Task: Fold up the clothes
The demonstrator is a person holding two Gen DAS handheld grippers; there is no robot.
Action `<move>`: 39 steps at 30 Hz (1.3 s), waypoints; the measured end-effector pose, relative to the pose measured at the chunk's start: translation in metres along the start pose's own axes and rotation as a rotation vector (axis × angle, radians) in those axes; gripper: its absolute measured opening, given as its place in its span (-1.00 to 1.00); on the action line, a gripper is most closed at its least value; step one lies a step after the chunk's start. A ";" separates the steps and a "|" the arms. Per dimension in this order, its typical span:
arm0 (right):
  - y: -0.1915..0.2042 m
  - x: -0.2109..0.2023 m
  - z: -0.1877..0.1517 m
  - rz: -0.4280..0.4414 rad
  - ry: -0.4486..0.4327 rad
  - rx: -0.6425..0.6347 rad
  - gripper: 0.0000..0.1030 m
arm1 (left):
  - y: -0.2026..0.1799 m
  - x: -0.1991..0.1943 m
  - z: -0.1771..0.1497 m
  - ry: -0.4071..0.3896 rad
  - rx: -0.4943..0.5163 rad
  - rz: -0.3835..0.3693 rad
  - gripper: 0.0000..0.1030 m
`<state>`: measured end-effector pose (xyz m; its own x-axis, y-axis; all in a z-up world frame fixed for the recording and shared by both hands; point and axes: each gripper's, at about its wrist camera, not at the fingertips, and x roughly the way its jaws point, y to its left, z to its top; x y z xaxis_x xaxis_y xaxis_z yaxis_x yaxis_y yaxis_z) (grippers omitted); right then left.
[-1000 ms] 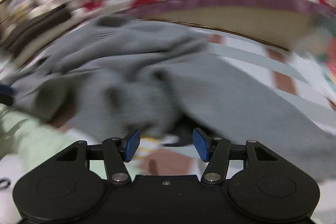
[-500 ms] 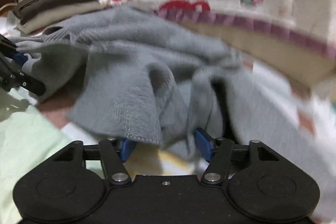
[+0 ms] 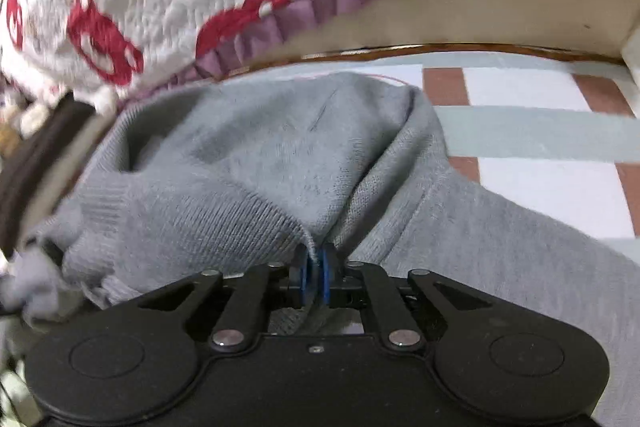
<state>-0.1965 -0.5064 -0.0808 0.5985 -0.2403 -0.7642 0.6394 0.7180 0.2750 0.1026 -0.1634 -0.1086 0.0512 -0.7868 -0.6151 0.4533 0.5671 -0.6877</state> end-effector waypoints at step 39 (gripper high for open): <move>0.047 -0.049 -0.070 0.103 -0.110 0.229 -0.83 | -0.084 -0.016 -0.097 0.072 0.569 0.292 0.27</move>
<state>-0.2296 -0.4150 -0.0718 0.7071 -0.2518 -0.6608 0.6573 0.5787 0.4828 -0.0224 -0.1753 -0.0784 0.1932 -0.5899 -0.7841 0.8319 0.5222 -0.1879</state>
